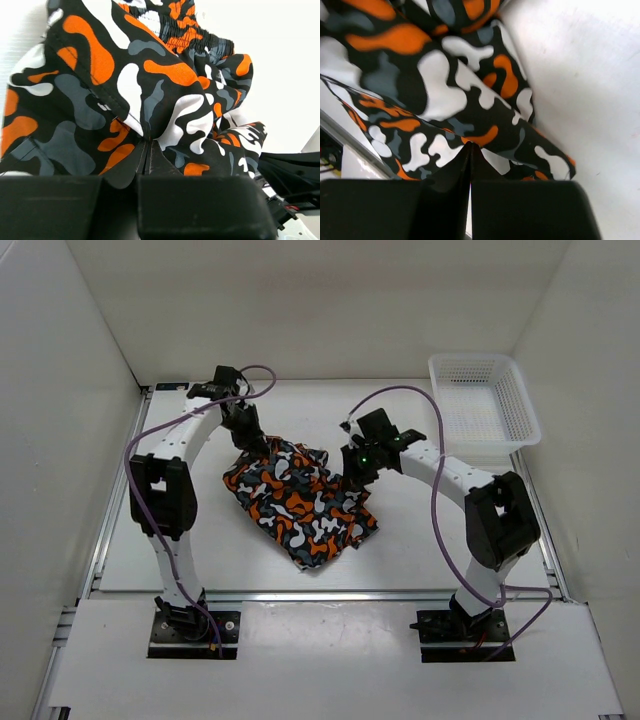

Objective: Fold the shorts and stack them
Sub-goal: Move the shorts to the center of the board, then flatten the shorts out

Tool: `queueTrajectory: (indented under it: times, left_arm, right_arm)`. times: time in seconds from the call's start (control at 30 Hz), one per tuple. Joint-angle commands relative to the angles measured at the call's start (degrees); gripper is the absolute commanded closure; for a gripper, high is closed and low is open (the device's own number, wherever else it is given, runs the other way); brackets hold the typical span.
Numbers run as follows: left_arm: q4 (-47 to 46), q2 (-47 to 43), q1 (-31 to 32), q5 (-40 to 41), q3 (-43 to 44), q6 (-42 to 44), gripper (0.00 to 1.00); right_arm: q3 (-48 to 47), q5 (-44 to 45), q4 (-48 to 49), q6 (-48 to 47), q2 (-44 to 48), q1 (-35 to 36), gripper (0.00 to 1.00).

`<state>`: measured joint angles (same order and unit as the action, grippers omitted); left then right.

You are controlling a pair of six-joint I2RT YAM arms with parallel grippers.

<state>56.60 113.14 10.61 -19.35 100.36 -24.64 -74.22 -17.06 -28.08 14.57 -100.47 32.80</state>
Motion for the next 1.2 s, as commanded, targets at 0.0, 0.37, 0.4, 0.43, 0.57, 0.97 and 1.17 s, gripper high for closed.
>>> queueTrajectory:
  times: [0.0, 0.37, 0.4, 0.43, 0.57, 0.97, 1.17]
  left_arm:
    - [-0.79, -5.30, -1.21, -2.17, 3.79, 0.65, 0.90]
    - [-0.26, -7.59, -1.73, -2.18, 5.64, 0.65, 0.90]
    - [-0.26, -7.59, -1.73, -2.18, 6.25, 0.65, 0.90]
    - [0.26, -7.59, -2.26, -2.18, 6.78, 0.65, 0.90]
    - [0.27, -7.06, -2.26, -1.65, 8.19, 0.12, 0.90]
    - [1.94, -3.12, -2.78, -0.60, 22.47, -2.59, 0.90]
    - [5.01, 5.42, -4.37, -6.04, 48.76, -7.78, 0.90]
  right_arm:
    - [-4.44, 3.16, 0.57, -0.68, 1.49, 0.07, 1.00]
    - [-2.86, 12.24, 0.65, -2.61, -0.77, 1.13, 0.02]
    - [-2.86, 10.66, 0.65, -2.61, -1.39, 1.13, 0.08]
    - [-2.86, 8.64, 1.44, -3.40, -1.92, 1.13, 0.14]
    - [-3.39, -1.91, 3.03, -4.81, -4.65, 2.44, 0.50]
    - [-13.12, 15.19, -1.53, -6.31, 1.67, 0.87, 0.99]
    - [-43.87, 23.56, -12.07, -8.94, -2.37, -5.02, 0.99]
